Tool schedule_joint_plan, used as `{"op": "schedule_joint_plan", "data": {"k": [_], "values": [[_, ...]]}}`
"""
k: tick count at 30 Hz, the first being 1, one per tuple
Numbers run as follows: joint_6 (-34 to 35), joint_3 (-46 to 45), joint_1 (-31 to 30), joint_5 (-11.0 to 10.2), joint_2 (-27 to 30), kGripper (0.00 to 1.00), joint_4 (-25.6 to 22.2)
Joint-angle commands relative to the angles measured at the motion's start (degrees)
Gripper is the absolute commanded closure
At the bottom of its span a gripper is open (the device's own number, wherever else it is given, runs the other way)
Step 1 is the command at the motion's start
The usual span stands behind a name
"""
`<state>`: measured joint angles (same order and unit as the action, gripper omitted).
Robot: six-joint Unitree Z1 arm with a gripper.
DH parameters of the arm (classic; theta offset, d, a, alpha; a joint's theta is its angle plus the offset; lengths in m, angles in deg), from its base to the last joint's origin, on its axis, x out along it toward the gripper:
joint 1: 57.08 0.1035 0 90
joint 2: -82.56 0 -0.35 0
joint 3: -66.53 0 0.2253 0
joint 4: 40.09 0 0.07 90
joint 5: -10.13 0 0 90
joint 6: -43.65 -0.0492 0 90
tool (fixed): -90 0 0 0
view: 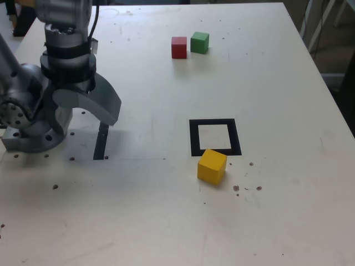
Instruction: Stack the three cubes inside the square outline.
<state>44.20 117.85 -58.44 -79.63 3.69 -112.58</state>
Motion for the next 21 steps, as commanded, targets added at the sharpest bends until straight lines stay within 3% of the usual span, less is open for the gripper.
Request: {"op": "schedule_joint_plan", "data": {"k": [1,11,21], "values": [[-0.2,-0.1,0.0,-0.1,0.0,0.0,-0.2],[-1.3,0.3,0.3,-0.6,0.4,0.01,-0.4],[-3.5,5.8,3.7,-2.4,0.3,0.01,-7.0]]}}
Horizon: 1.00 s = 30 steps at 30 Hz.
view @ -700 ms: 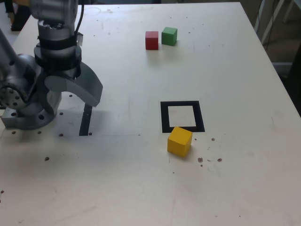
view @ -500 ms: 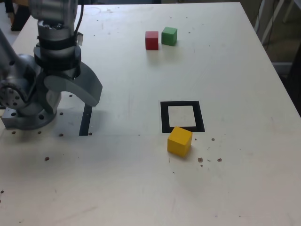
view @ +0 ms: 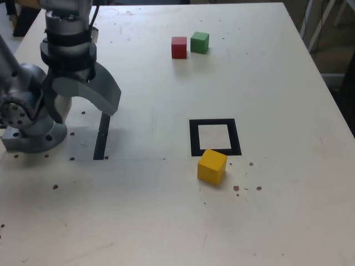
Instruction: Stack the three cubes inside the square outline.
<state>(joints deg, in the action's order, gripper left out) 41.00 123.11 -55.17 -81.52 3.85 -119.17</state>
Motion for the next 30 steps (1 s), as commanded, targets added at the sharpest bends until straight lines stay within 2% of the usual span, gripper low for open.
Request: {"op": "schedule_joint_plan", "data": {"k": [1,7,14,17,23,30], "values": [[-0.8,1.3,1.0,-1.1,0.1,0.01,-0.8],[-4.5,6.9,4.1,-4.1,-0.5,0.01,-3.5],[-13.0,14.3,10.9,-5.4,-2.4,0.01,-6.5],[-16.3,17.1,13.9,-6.7,-3.7,0.01,-7.3],[-21.7,22.8,18.2,-10.0,-9.2,0.02,-7.6],[-26.9,29.2,22.5,-11.6,-15.2,0.02,-7.1]]}}
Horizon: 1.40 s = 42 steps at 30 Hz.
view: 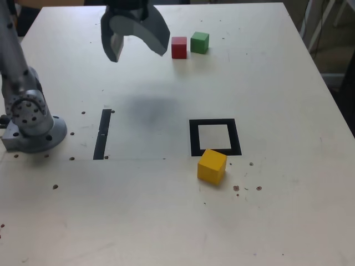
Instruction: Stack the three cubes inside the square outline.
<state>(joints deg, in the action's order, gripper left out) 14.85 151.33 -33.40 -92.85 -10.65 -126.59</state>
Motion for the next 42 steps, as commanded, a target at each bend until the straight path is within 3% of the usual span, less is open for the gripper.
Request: {"op": "schedule_joint_plan", "data": {"k": [1,9,23,42], "values": [[-1.3,1.7,1.4,-0.4,-1.2,0.02,0.4],[-7.6,8.3,6.3,-1.0,-6.3,0.01,0.0],[-13.5,19.9,15.8,-1.1,-19.8,0.01,-2.1],[-17.6,21.4,16.2,-2.0,-28.3,0.01,0.6]]}}
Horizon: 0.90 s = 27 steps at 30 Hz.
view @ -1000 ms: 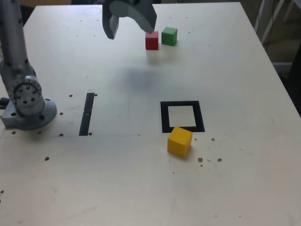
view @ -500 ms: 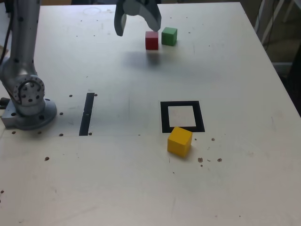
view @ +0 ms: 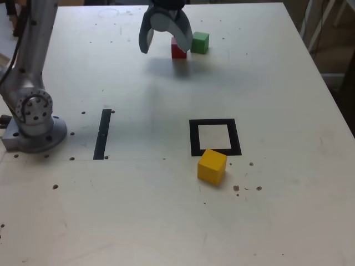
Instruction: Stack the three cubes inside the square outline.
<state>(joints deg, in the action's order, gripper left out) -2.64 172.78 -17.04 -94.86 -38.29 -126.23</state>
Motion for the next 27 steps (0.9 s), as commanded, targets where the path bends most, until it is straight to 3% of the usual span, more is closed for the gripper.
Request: {"op": "schedule_joint_plan", "data": {"k": [1,27], "values": [[-0.1,0.2,-0.2,0.0,-1.0,0.01,0.3],[-2.0,8.3,0.1,-0.3,-7.3,0.04,-1.7]]}}
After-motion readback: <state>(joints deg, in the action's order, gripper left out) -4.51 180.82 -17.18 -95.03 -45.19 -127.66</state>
